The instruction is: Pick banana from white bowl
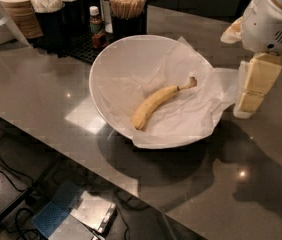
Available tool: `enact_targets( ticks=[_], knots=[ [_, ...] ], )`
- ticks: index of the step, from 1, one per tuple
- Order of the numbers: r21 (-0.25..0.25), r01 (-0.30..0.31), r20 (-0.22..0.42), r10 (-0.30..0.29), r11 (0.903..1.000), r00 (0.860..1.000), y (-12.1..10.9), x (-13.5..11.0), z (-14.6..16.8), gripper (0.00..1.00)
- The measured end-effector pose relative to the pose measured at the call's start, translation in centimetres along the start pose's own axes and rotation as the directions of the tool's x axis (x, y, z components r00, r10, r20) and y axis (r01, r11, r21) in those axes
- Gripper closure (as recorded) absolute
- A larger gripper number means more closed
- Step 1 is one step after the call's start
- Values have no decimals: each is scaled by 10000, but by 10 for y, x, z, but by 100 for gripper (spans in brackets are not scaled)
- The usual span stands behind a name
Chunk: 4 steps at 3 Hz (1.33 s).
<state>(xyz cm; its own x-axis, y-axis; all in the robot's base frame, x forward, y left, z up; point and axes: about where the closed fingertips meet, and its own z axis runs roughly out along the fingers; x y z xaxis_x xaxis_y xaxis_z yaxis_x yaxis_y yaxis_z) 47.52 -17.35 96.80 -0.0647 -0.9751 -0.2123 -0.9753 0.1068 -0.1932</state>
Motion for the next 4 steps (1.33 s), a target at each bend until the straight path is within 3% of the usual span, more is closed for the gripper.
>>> enact_targets(
  ticks=[1,2,4],
  knots=[
    [-335,639,317,-628,9974,9975,-18,-22,12,0],
    [-364,1233,630,-1209,9917,9907,-28,-44,15,0],
    [-4,1705,793,-1699,9854,9823,-28,-82,26,0]
  ],
)
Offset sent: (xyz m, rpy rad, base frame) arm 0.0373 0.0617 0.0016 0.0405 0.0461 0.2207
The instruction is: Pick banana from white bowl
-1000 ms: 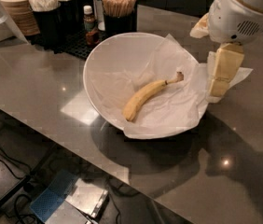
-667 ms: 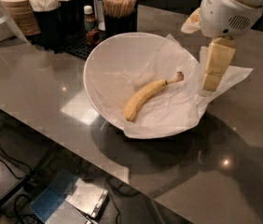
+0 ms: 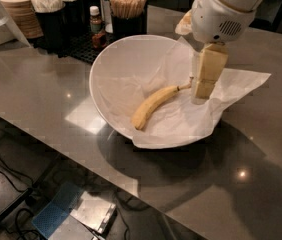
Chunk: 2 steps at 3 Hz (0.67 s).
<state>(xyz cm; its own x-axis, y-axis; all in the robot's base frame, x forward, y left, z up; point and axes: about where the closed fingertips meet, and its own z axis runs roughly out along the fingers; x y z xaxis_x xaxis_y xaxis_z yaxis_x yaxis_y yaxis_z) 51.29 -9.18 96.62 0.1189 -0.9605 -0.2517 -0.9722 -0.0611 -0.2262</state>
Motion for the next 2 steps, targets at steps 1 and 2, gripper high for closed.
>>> enact_targets(
  ticks=[1,2],
  knots=[
    [-315,-283,662,304,9991,9973,2,-9,22,0],
    [-755,-606,1298,700,9953,9891,4,-13,42,0]
  ],
)
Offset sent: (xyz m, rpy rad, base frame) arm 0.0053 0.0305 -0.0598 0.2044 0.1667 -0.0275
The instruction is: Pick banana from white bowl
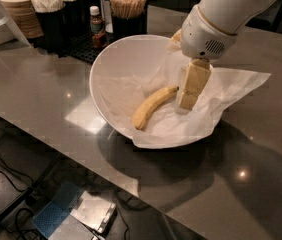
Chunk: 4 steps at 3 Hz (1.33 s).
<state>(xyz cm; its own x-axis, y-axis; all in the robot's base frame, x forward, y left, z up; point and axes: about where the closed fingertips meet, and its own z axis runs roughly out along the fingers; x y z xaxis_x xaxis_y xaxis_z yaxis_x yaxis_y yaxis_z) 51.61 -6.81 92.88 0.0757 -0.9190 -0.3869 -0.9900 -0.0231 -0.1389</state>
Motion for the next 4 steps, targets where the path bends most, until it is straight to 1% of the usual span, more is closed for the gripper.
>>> enact_targets(
  ticks=[1,3,4],
  knots=[
    [0,0,0,0,10000,10000,0,0,0,0],
    [-7,-23,5,23,10000,10000,0,0,2,38],
    [-266,-66,-86,64,9996,9999,-5,-1,20,37]
  ],
)
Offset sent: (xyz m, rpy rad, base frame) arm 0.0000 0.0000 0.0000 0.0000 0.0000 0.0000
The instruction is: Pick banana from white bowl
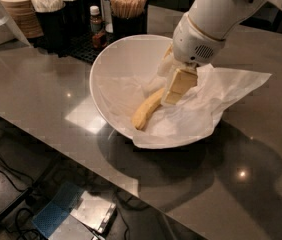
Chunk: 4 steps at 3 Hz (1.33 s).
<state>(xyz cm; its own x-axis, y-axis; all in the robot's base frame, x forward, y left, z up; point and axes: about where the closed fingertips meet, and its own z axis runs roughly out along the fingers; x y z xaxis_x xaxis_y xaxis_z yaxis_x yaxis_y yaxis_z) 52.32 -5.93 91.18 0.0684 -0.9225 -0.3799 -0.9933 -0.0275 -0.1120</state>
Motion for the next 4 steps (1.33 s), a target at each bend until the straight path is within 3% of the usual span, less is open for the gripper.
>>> enact_targets(
  ticks=[2,4],
  knots=[
    [-359,-85,-158,80,9993,9998,-16,-2,43,35],
    [-373,-807,-148,801,9960,9967,-18,14,65,36]
  ],
)
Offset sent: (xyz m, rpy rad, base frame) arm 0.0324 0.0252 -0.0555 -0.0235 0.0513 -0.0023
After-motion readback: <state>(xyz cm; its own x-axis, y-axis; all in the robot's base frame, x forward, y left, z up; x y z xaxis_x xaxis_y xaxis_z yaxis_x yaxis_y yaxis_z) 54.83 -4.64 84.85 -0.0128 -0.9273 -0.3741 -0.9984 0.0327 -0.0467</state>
